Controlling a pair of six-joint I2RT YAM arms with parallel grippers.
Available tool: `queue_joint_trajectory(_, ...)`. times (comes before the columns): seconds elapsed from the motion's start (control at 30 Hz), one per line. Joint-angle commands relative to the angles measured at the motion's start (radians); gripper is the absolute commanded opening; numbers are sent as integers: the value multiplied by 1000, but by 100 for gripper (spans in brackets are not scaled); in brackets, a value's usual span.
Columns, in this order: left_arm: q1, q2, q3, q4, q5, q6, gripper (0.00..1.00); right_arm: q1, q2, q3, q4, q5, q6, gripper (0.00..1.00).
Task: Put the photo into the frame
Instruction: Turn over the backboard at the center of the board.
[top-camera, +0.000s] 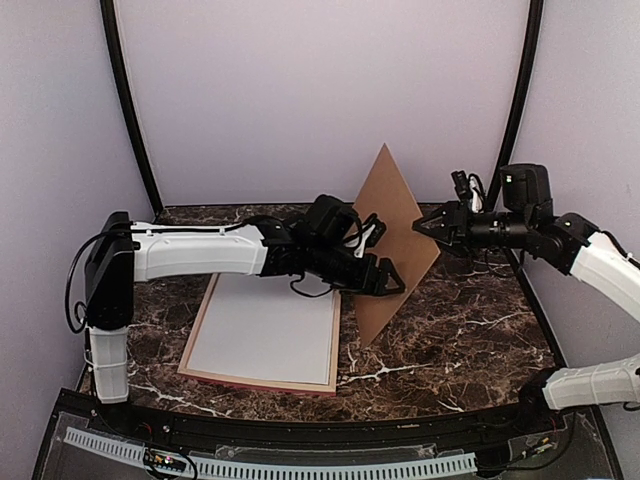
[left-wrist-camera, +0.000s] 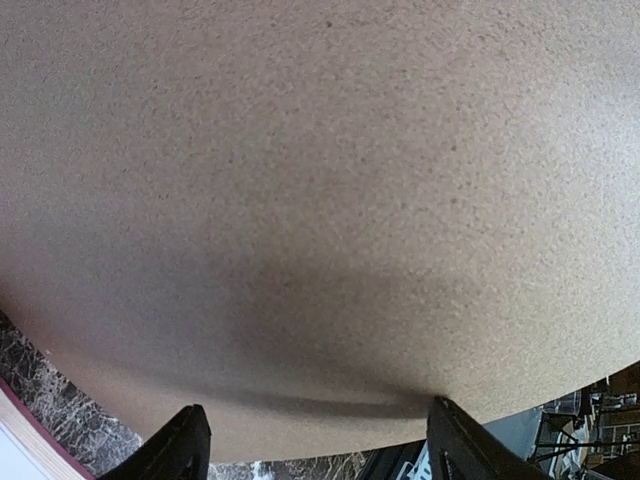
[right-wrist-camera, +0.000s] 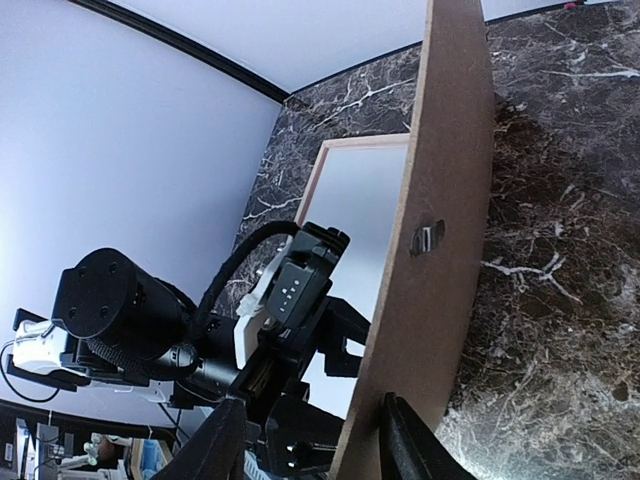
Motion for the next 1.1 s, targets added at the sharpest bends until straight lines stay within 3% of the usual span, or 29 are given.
queue_joint_trajectory(0.0,17,-99,7,5,-17,13,77,69,55,52,93,17,20,48)
queue_joint_trajectory(0.6,163,-404,-133,-5,-118,6,85,242,231,185,147,64,16,53)
queue_joint_trajectory(1.07,226,-289,20,-30,-42,-14,88,303,306,224,180,60,20,55)
